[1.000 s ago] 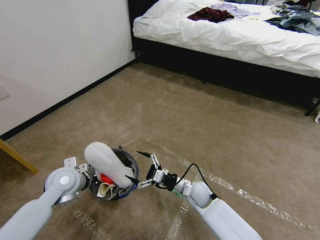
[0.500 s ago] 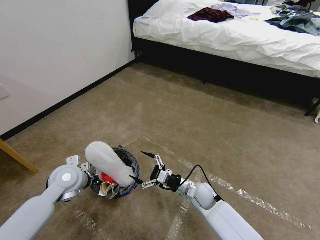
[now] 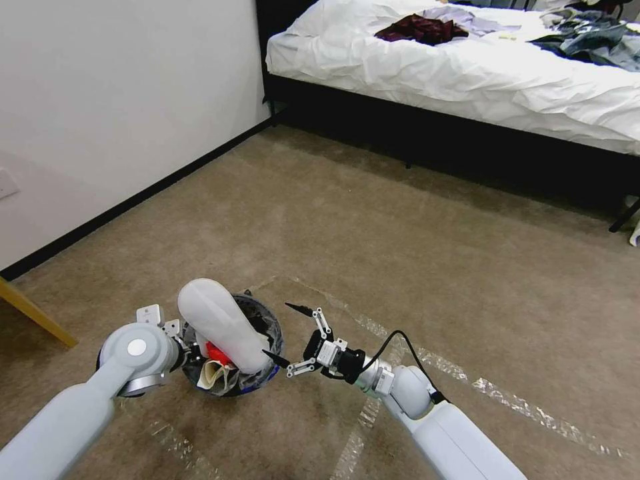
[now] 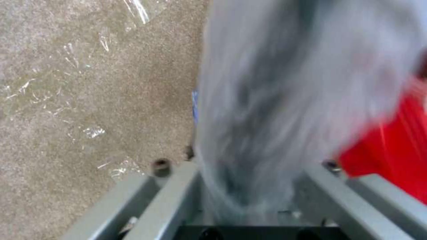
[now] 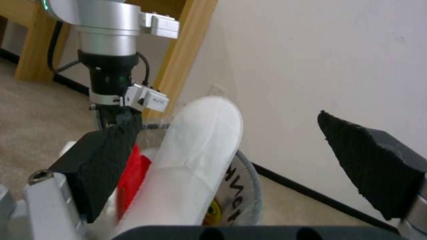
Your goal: Pick up the trash bin and place the garbage on the floor into it.
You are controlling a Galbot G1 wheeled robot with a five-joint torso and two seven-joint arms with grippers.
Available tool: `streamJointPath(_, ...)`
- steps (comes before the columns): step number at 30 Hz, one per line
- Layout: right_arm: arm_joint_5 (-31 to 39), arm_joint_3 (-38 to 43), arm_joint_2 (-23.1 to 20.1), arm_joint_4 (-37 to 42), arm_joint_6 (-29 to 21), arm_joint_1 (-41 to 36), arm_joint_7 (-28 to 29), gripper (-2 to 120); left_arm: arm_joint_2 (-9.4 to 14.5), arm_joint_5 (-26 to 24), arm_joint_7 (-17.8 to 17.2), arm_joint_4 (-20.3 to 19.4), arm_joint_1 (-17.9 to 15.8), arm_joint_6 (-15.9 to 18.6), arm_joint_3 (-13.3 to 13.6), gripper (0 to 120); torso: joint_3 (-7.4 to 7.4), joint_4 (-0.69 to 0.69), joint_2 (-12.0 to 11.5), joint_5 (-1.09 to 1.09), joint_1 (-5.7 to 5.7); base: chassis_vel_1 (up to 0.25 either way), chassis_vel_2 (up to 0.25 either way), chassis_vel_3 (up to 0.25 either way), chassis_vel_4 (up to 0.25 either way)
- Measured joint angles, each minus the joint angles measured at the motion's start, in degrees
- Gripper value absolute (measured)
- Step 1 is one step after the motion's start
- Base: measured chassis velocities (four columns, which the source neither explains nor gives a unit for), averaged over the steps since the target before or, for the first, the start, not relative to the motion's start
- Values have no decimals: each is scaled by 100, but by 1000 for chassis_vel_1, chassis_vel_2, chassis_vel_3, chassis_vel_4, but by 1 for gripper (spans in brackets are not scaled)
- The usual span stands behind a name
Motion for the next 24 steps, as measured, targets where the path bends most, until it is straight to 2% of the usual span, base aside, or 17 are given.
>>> streamJointPath(2,0,0,1,-1,0,1,0,100,-3,0,0,0,1,0,-2,22,0,0,0,0,0,0,0,0,0)
streamJointPath(3,0,0,2,-10,1,6,-1,100,-27,2,0,1,3,0,-8,30,0,0,0,0,0,0,0,0,0)
streamJointPath(4,0,0,2,-10,1,6,-1,100,-27,2,0,1,3,0,-8,30,0,0,0,0,0,0,0,0,0)
streamJointPath(6,-2,-1,3,-28,3,7,-2,100,-51,5,3,1,8,0,-15,39,0,0,0,0,0,0,0,0,0)
streamJointPath(7,-2,-1,3,-28,3,7,-2,100,-51,5,3,1,8,0,-15,39,0,0,0,0,0,0,0,0,0)
streamJointPath(8,-2,-1,3,-33,4,9,-2,100,-63,10,3,1,12,0,-26,47,0,0,0,1,0,0,0,0,0)
streamJointPath(10,-3,-3,0,-41,5,13,-2,100,-66,23,3,-4,29,0,-54,56,0,0,0,1,0,0,0,0,0)
streamJointPath(11,-3,-3,0,-41,5,13,-2,100,-66,23,3,-4,29,0,-54,56,0,0,0,1,0,0,0,0,0)
streamJointPath(13,-4,-4,1,-50,7,19,-2,100,-67,24,3,-41,73,0,-111,67,0,0,0,1,0,0,0,0,0)
streamJointPath(24,-14,4,27,-89,14,4,-5,100,-102,39,3,-80,144,0,-151,73,0,1,0,1,0,0,0,0,0)
